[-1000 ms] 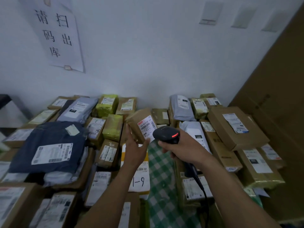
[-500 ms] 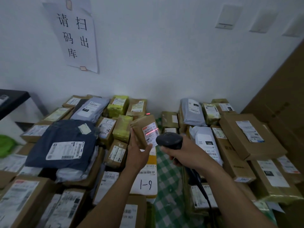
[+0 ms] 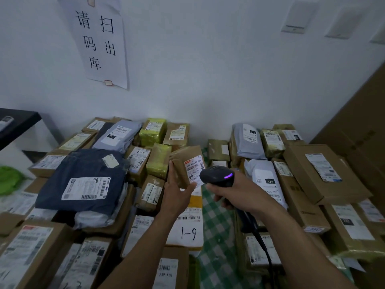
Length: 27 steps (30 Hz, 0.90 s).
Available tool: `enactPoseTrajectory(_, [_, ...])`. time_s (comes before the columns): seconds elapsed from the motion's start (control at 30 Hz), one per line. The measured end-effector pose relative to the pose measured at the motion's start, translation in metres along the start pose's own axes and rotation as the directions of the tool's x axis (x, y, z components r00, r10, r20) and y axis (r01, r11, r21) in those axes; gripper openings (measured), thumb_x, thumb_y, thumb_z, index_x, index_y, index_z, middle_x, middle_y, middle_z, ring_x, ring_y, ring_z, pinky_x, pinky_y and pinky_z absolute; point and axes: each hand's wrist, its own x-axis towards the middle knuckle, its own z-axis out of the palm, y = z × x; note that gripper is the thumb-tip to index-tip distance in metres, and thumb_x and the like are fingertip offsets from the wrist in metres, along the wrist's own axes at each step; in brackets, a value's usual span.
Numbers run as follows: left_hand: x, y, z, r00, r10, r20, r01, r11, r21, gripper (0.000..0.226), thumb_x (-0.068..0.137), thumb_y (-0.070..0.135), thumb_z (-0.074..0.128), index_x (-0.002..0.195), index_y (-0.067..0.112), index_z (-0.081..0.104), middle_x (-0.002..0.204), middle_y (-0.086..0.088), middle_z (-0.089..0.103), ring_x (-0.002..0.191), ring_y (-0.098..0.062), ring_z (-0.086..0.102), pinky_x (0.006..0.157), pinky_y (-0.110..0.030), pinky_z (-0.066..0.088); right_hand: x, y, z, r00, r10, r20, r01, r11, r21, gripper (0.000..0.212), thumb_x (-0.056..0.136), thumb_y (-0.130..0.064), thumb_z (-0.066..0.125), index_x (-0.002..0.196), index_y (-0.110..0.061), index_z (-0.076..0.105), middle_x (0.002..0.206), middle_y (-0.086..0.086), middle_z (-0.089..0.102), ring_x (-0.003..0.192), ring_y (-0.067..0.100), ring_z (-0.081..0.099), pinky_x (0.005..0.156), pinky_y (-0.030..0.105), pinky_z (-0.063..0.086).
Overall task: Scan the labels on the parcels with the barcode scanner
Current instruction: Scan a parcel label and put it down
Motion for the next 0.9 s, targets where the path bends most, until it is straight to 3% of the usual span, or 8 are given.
enactPoseTrajectory(0.07, [-0.012,0.010,-0.010,1.000,-0.009,0.016,0.010,1.000,-0.024,0.107,0.080,0.063,0.070,0.153,0.065,-0.008,0.150,0.003,0.055,0.134,-0.022,0.056,0.105,-0.050,0.051,0.001,0.002,0.001,1.000,-0.007,0.000,0.007,1.000,0.031,0.035,0.093,-0.041,0.075,0.125,-0.041,0.062,0.093,-0.007,0.079,0.072,0.012,0.074,0.071,0.026,0.060])
enactPoseTrajectory(0.17, [-0.032,0.012,-0.036,0.996,-0.060,-0.063,0.056,0.996,-0.063,0.091,0.096,0.041,0.070,0.160,0.050,0.006,0.136,0.013,0.061,0.120,-0.010,0.060,0.088,-0.020,0.051,0.006,0.008,0.007,1.000,-0.003,0.000,0.003,0.997,0.076,0.032,0.093,-0.039,0.076,0.123,-0.041,0.063,0.098,-0.008,0.078,0.072,0.013,0.074,0.072,0.028,0.059])
enactPoseTrajectory(0.37, [-0.073,-0.028,-0.101,0.959,-0.241,-0.147,0.232,0.969,-0.081,0.076,0.100,0.035,0.066,0.160,0.047,0.022,0.133,0.016,0.060,0.125,-0.012,0.056,0.113,-0.039,0.040,0.021,0.019,0.041,0.994,0.027,0.104,-0.031,0.999,0.038,0.041,0.094,-0.041,0.074,0.132,-0.036,0.057,0.107,-0.004,0.075,0.071,0.011,0.074,0.065,0.024,0.056])
enactPoseTrajectory(0.47, [-0.092,-0.045,-0.108,0.957,-0.276,-0.095,0.277,0.961,-0.005,0.055,0.104,0.030,0.059,0.153,0.042,0.036,0.132,0.014,0.059,0.123,-0.013,0.055,0.107,-0.032,0.040,0.028,0.018,0.060,0.986,0.032,0.161,-0.039,0.998,0.041,0.039,0.095,-0.040,0.074,0.130,-0.034,0.058,0.105,-0.001,0.075,0.069,0.010,0.073,0.063,0.021,0.055])
enactPoseTrajectory(0.57, [-0.103,-0.062,-0.108,0.936,-0.345,-0.069,0.348,0.937,0.039,0.038,0.108,0.030,0.049,0.144,0.040,0.046,0.130,0.011,0.059,0.125,-0.016,0.056,0.104,-0.031,0.040,0.029,0.016,0.073,0.979,0.006,0.205,-0.019,0.998,0.064,0.026,0.095,-0.036,0.075,0.116,-0.041,0.059,0.102,0.002,0.076,0.068,0.010,0.071,0.067,0.026,0.056])
enactPoseTrajectory(0.7, [-0.102,-0.078,-0.105,0.913,-0.389,-0.120,0.407,0.874,0.266,0.047,0.107,0.027,0.042,0.154,0.023,0.039,0.144,-0.015,0.056,0.126,-0.036,0.057,0.105,-0.042,0.047,0.030,0.017,0.078,0.979,0.003,0.204,-0.016,0.998,0.061,0.023,0.095,-0.032,0.075,0.107,-0.043,0.059,0.100,0.000,0.076,0.068,0.011,0.072,0.065,0.024,0.056])
enactPoseTrajectory(0.77, [-0.100,-0.072,-0.101,0.936,-0.312,-0.165,0.352,0.860,0.370,0.058,0.102,0.029,0.041,0.157,0.017,0.029,0.148,-0.024,0.048,0.124,-0.042,0.054,0.102,-0.052,0.050,0.032,0.021,0.075,0.981,0.015,0.193,-0.028,0.998,0.064,0.026,0.094,-0.034,0.076,0.113,-0.042,0.060,0.101,0.000,0.077,0.070,0.012,0.073,0.067,0.026,0.057])
enactPoseTrajectory(0.9, [-0.097,-0.039,-0.085,0.966,-0.077,-0.247,0.200,0.826,0.527,0.062,0.095,0.055,0.048,0.150,0.029,0.035,0.151,-0.012,0.042,0.139,-0.034,0.040,0.110,-0.056,0.043,0.035,0.031,0.064,0.984,0.035,0.177,-0.050,0.995,0.084,0.037,0.093,-0.038,0.077,0.127,-0.035,0.062,0.102,0.003,0.077,0.071,0.014,0.073,0.064,0.025,0.053])
